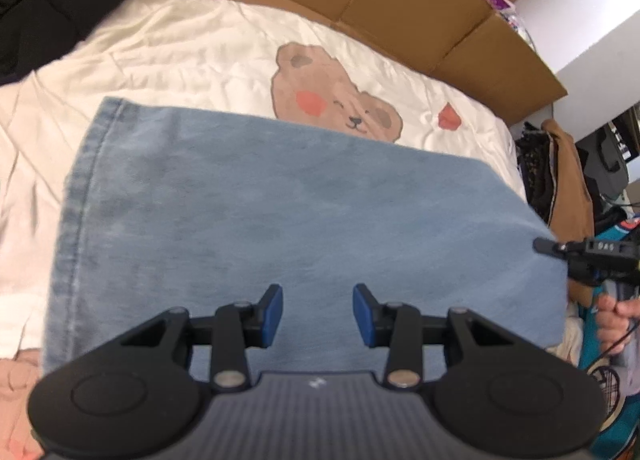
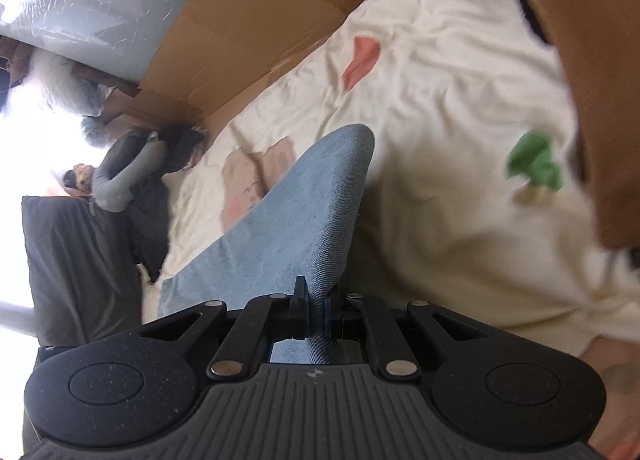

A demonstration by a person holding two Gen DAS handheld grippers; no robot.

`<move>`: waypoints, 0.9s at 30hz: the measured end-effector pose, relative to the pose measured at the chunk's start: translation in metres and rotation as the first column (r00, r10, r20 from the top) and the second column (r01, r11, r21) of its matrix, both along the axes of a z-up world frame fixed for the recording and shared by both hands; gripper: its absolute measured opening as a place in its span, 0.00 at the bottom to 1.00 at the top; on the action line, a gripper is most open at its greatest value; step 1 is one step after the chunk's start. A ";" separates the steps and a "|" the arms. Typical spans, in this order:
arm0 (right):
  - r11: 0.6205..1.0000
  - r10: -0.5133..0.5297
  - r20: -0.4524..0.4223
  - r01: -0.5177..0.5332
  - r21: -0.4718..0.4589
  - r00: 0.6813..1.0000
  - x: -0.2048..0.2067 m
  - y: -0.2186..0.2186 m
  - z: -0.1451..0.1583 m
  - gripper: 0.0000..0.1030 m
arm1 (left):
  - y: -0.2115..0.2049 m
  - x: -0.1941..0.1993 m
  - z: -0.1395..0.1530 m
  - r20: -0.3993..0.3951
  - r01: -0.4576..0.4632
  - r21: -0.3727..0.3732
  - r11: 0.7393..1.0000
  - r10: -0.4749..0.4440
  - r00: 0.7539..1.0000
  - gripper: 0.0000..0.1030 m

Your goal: Fold clothes

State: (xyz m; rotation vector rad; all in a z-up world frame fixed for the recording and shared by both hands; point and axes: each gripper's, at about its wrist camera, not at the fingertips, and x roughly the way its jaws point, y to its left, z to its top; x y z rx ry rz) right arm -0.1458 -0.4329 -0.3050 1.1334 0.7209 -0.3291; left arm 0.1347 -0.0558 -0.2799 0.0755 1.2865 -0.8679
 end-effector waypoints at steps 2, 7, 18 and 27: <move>1.000 -0.027 -0.026 0.027 0.007 0.999 -0.008 -0.008 -0.003 0.05 | 0.000 0.000 -0.006 -0.007 -0.007 0.012 1.000 0.007 1.000 0.40; 0.997 -0.049 -0.082 0.053 0.049 0.995 -0.021 -0.012 -0.035 0.07 | -0.001 -0.004 -0.023 -0.018 0.011 0.059 0.998 -0.010 1.000 0.40; 0.999 -0.011 -0.096 0.015 0.041 0.995 -0.061 -0.007 -0.061 0.42 | -0.014 -0.014 -0.019 0.006 0.049 0.068 0.996 -0.049 0.999 0.42; 0.987 0.112 -0.071 -0.103 0.127 0.991 -0.078 0.018 -0.085 0.45 | -0.029 -0.026 -0.009 0.008 0.110 0.065 0.992 -0.111 0.994 0.43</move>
